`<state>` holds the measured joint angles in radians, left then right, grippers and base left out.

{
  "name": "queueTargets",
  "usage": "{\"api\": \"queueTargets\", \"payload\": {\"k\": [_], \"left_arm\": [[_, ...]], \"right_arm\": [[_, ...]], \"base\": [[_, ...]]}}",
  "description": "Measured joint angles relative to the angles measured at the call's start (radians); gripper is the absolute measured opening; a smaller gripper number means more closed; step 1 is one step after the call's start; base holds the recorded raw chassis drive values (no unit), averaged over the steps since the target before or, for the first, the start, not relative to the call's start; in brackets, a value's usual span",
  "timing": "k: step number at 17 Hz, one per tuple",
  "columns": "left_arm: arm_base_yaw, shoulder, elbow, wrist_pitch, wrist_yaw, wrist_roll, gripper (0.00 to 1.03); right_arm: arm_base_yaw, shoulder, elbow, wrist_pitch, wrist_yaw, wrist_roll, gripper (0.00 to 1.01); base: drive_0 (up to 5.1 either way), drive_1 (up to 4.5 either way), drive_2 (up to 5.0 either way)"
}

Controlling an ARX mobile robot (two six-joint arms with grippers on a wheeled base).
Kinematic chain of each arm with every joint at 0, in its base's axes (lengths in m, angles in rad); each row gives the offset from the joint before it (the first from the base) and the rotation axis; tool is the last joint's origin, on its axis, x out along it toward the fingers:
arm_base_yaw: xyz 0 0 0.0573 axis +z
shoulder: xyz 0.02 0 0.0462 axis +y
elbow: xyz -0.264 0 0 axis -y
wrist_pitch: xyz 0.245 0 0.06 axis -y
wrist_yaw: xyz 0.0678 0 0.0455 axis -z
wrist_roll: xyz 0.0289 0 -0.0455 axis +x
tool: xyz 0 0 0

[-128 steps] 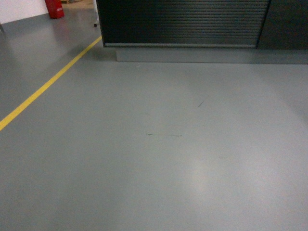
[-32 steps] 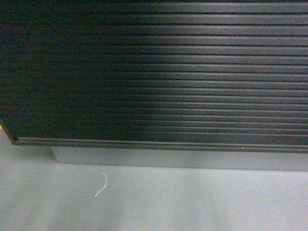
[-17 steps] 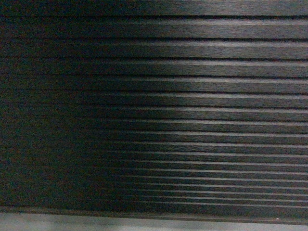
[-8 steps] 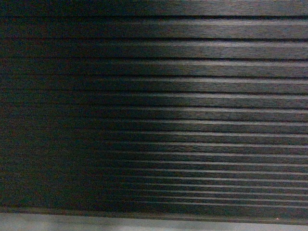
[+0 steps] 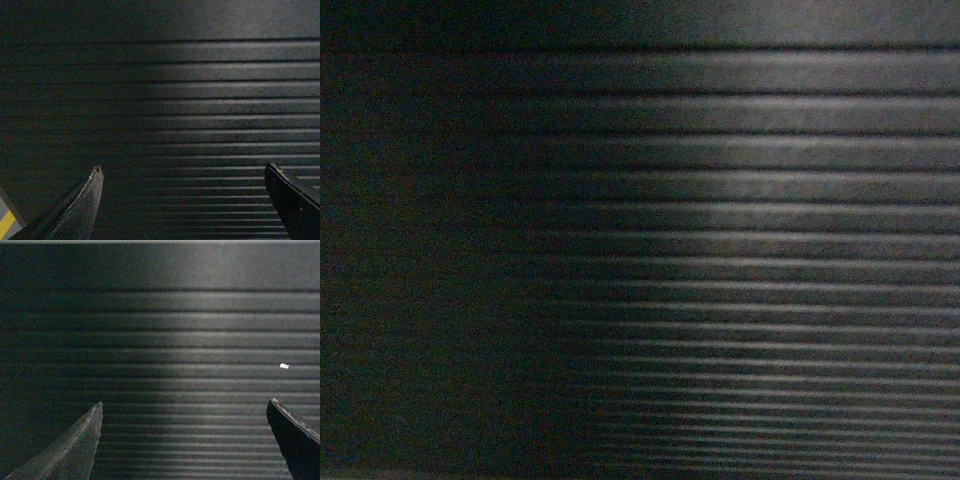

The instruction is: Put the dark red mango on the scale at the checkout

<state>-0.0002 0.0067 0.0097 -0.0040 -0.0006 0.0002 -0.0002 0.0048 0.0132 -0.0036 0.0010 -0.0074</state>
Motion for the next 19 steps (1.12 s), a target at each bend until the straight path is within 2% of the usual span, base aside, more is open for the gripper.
{"api": "queueTargets", "payload": {"k": [19], "left_arm": [[0.000,0.000,0.000,0.000,-0.001,0.000,0.98]], "right_arm": [[0.000,0.000,0.000,0.000,-0.001,-0.001,0.98]], "base": [[0.0,0.00,0.0]]}}
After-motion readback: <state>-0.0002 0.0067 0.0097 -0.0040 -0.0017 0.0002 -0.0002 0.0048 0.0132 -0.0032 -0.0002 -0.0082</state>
